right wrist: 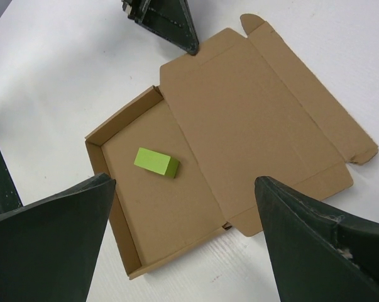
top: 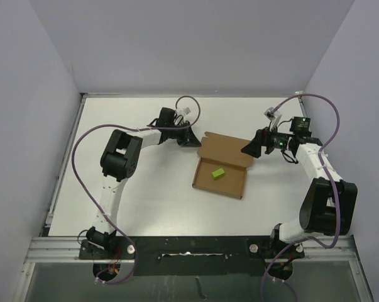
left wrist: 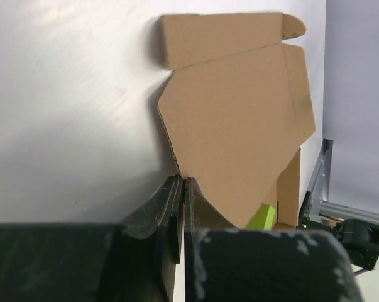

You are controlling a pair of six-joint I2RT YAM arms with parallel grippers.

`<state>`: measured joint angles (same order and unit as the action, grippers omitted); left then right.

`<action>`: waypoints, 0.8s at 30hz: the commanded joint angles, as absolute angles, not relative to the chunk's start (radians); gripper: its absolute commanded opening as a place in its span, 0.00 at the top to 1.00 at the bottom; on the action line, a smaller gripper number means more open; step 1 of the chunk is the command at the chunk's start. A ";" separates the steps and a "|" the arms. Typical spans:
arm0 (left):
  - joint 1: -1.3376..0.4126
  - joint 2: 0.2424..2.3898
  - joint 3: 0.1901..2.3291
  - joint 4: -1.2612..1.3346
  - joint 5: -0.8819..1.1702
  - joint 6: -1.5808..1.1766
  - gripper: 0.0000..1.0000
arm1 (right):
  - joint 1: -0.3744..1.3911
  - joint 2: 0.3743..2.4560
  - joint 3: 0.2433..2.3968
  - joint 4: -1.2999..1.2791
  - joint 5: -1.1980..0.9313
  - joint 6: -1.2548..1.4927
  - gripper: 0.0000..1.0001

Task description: Fold the paper box

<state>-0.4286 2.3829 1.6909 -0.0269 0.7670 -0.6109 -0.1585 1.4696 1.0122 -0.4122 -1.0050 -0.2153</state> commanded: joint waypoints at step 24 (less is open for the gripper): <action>-0.402 1.929 0.749 0.915 0.647 -0.758 1.00 | -0.163 1.741 1.109 -0.528 -0.996 -0.175 0.28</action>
<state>-0.4023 2.0125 0.8009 0.8074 0.6544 -0.7849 -0.1631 1.6985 1.0519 -0.4942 -0.9710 -0.1936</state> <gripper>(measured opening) 0.010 0.758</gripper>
